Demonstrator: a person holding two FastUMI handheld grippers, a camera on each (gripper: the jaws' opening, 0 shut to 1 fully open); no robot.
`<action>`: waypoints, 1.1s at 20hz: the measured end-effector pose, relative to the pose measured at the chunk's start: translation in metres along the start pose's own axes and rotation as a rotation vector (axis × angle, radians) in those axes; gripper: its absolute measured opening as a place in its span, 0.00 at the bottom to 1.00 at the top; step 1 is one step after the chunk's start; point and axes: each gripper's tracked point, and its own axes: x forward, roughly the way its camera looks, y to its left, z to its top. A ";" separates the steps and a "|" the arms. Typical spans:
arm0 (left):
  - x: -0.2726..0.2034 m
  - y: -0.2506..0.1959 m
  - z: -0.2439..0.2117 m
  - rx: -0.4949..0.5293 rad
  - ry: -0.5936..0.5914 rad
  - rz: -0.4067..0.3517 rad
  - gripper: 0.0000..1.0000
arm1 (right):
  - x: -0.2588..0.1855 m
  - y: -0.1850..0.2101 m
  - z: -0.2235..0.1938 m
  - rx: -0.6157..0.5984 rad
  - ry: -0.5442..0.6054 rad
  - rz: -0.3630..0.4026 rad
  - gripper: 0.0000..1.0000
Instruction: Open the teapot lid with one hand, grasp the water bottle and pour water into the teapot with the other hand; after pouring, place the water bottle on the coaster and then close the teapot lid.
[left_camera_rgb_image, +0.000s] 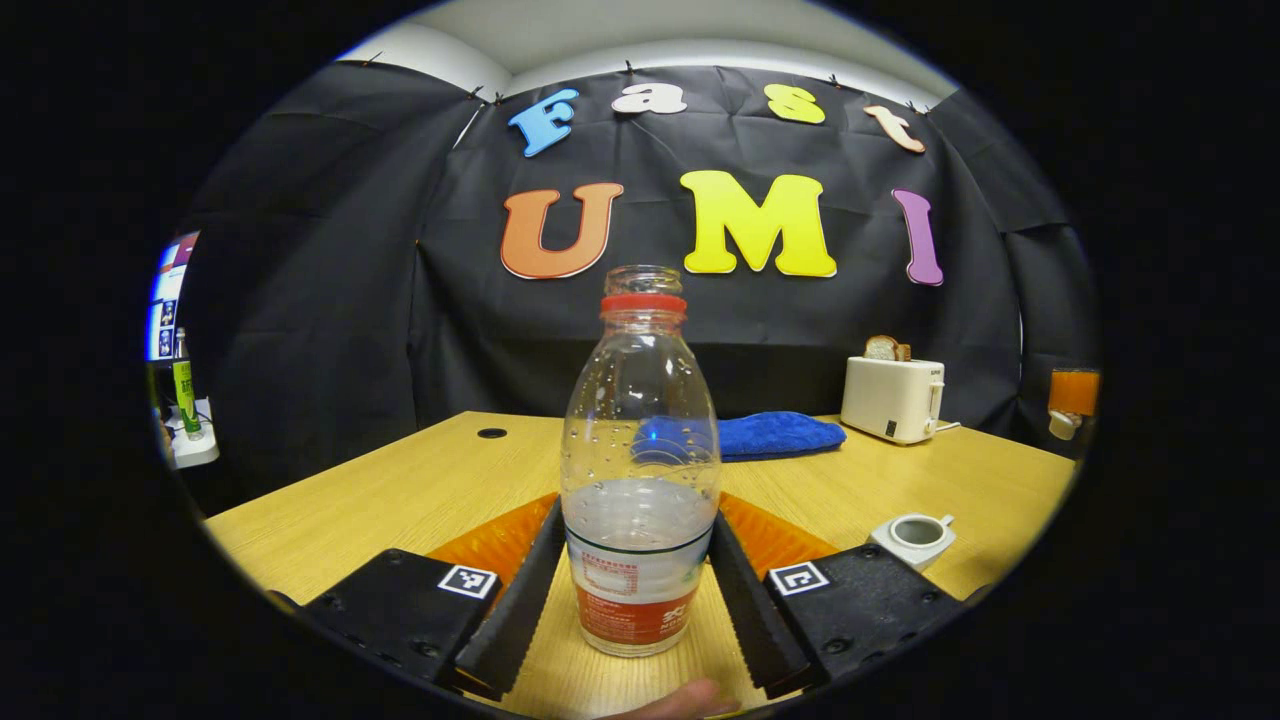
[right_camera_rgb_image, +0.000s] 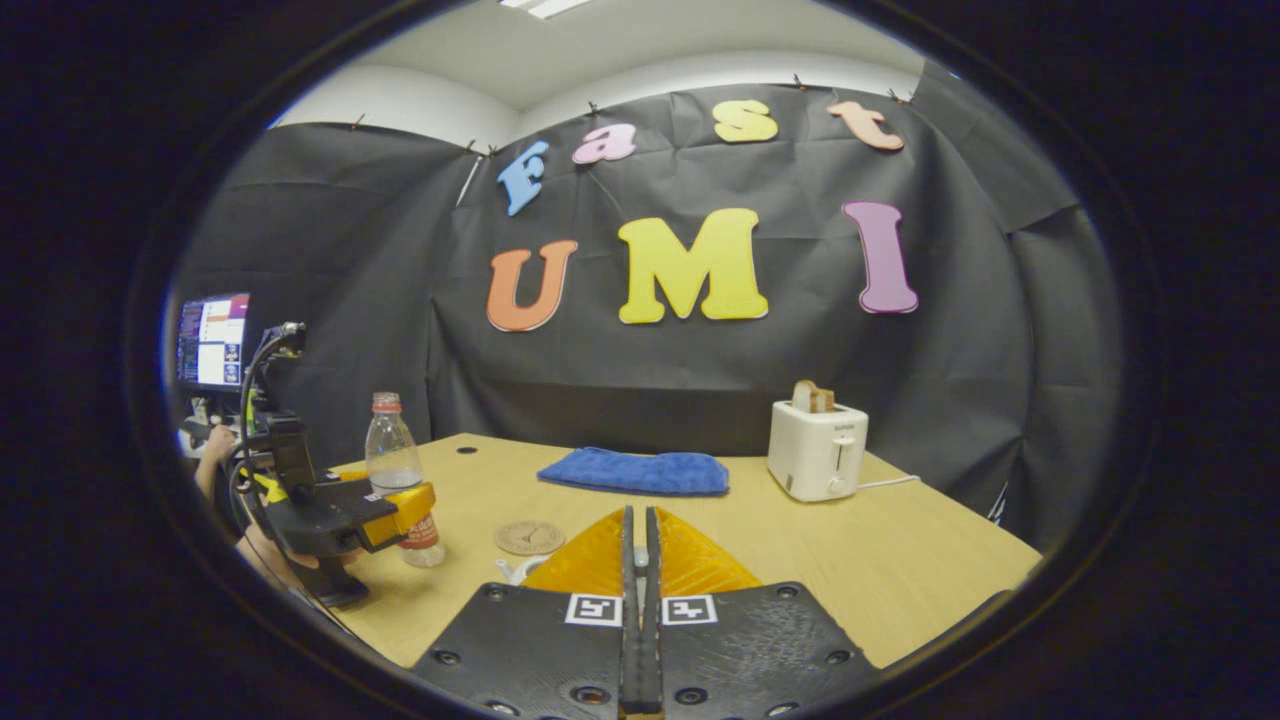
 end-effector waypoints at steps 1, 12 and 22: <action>-0.002 0.001 0.001 0.008 0.000 0.000 0.80 | 0.000 -0.003 0.001 0.006 0.001 -0.003 0.00; -0.019 -0.023 0.026 0.251 0.030 -0.039 0.76 | 0.004 -0.030 0.000 0.017 0.031 -0.049 0.00; -0.010 -0.022 0.002 0.800 0.125 0.027 0.75 | 0.004 -0.051 0.002 0.018 0.038 -0.096 0.00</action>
